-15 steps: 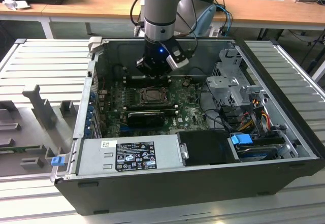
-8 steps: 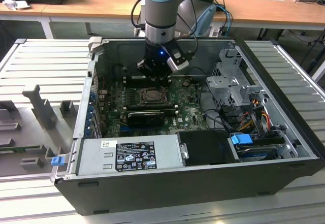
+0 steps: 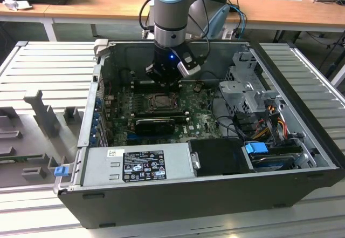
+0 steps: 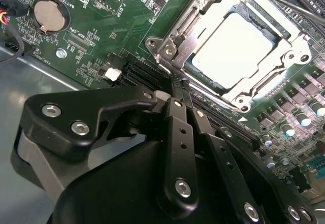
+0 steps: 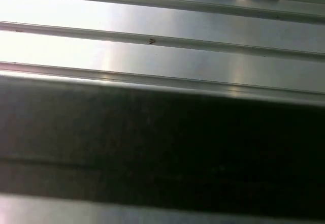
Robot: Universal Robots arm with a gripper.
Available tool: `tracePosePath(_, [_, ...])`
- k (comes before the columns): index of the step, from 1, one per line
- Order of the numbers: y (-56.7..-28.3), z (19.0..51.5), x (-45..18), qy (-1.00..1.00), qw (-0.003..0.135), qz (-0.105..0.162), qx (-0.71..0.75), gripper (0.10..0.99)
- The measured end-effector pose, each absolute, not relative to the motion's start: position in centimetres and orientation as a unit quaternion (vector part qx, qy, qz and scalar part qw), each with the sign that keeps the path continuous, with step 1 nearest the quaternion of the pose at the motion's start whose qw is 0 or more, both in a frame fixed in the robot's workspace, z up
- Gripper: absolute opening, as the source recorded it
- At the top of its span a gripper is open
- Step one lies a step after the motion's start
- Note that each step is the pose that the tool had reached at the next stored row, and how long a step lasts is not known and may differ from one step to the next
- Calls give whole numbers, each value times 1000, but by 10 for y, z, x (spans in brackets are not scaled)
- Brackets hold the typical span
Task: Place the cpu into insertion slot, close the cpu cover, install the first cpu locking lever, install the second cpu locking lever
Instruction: 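Install the first cpu locking lever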
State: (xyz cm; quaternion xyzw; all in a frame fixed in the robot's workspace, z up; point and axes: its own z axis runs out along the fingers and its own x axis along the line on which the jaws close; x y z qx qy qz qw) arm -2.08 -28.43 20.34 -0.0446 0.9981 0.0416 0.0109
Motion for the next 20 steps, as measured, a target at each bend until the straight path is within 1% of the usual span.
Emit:
tracePosePath(6, [-285, 200, -21, 998, 11, 42, -45, 106])
tracePosePath(11, [-285, 200, -21, 998, 11, 49, -44, 106])
tracePosePath(15, [-285, 214, -21, 998, 11, 47, -45, 106])
tracePosePath(20, [-288, 214, -21, 998, 11, 47, -45, 106])
